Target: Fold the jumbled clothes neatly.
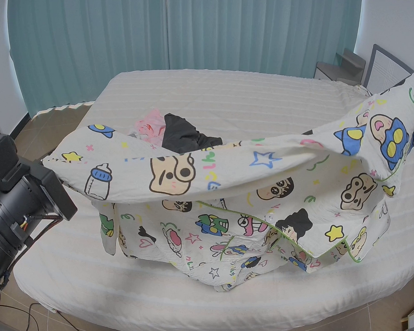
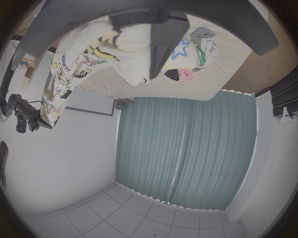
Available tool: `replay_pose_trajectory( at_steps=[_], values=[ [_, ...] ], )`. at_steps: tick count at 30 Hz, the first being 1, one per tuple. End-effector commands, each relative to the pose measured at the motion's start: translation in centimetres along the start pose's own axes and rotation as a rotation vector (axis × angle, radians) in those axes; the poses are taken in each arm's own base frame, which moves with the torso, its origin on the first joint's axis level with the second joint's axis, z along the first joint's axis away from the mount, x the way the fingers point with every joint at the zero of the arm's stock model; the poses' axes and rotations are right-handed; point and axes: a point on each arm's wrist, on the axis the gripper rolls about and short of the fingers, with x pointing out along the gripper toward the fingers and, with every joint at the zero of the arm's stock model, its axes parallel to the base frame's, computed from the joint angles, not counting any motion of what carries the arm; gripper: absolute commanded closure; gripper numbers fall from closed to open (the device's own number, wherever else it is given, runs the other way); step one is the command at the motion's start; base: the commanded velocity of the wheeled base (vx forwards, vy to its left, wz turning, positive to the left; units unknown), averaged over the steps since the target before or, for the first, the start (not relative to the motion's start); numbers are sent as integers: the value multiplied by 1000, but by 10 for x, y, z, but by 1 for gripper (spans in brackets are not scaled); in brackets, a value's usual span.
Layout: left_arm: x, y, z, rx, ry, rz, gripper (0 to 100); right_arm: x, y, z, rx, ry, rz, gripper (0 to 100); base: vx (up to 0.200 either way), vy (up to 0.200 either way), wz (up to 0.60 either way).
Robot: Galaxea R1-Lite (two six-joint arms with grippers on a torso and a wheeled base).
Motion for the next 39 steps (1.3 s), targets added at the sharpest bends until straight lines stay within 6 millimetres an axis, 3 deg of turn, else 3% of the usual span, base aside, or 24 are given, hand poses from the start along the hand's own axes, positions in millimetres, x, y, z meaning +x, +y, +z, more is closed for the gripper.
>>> replay_pose_trajectory(
  at_steps=[1, 39],
  values=[
    [0, 0, 0, 6, 1, 2, 100, 1, -2, -2, 0, 8, -8, 100, 0, -200, 0],
    [-3, 1, -5, 14, 16, 2, 100, 5, 1, 4, -4, -14, 3, 100, 0, -200, 0]
  ],
)
